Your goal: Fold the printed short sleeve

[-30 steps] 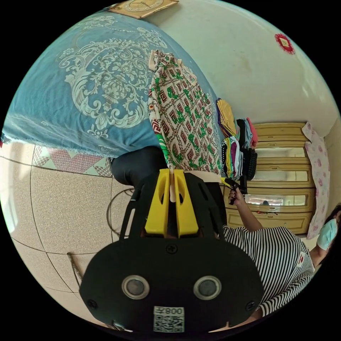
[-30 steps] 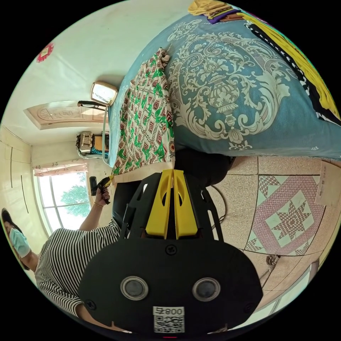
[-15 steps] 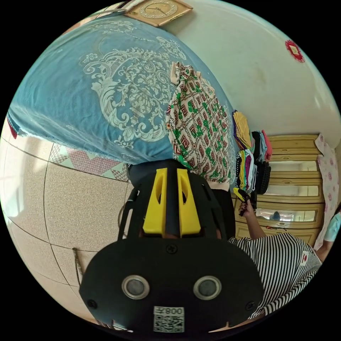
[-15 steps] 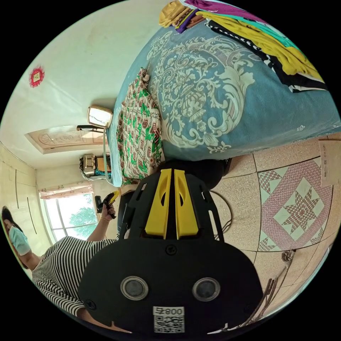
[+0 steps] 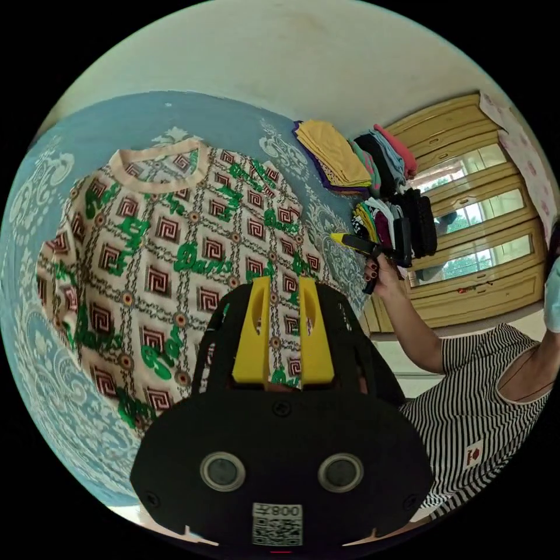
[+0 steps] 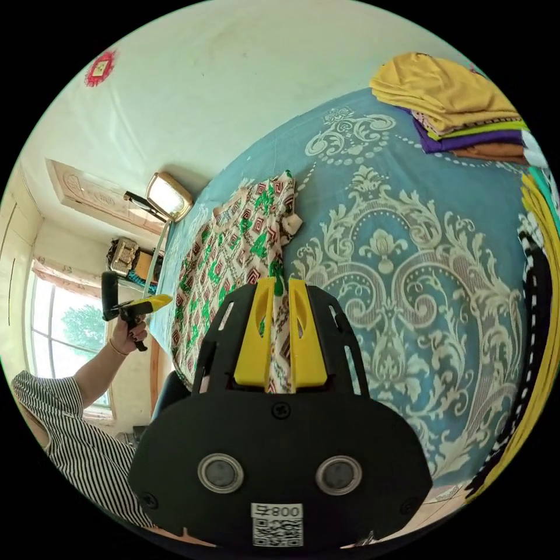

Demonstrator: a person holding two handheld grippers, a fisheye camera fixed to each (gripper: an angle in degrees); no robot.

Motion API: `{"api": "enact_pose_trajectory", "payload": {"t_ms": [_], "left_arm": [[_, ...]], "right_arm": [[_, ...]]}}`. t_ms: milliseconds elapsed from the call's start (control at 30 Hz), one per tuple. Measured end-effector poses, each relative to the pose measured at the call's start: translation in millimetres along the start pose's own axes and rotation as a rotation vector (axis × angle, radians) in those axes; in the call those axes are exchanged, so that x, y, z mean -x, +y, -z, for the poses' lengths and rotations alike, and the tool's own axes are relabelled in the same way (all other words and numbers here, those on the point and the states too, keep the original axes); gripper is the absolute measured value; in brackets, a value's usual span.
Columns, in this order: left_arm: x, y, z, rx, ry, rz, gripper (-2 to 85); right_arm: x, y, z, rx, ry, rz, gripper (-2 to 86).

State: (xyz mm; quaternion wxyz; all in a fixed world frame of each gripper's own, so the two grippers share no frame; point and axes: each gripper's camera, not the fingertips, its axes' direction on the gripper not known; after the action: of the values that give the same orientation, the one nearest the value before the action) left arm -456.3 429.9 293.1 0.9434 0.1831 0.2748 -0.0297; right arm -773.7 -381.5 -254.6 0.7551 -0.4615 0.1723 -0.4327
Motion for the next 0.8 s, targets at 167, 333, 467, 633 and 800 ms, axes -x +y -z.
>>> {"api": "enact_pose_trajectory", "payload": {"t_ms": [167, 333, 467, 633, 800], "left_arm": [[-23.0, -169.5, -55.0, 0.047, -0.068, -0.145, 9.0], [-55.3, -307.3, -107.6, 0.111, -0.165, -0.250, 10.3], [-69.9, -388.6, -154.5, 0.202, -0.228, -0.254, 9.5], [-90.6, -439.1, -193.8, 0.351, -0.316, -0.275, 2.9], [-142.2, -475.3, -162.4, 0.164, -0.153, -0.419, 1.2]], "right_arm": [[10.2, -30.6, -28.8, -0.067, 0.063, 0.066, 6.0], [20.0, -39.9, -52.6, -0.104, 0.134, 0.111, 6.8], [27.4, -42.8, -74.2, -0.079, 0.138, 0.125, 6.8], [41.2, -46.6, -90.2, -0.006, 0.139, 0.161, 3.6], [54.2, -28.1, -75.1, -0.089, 0.155, 0.179, 1.2]]}}
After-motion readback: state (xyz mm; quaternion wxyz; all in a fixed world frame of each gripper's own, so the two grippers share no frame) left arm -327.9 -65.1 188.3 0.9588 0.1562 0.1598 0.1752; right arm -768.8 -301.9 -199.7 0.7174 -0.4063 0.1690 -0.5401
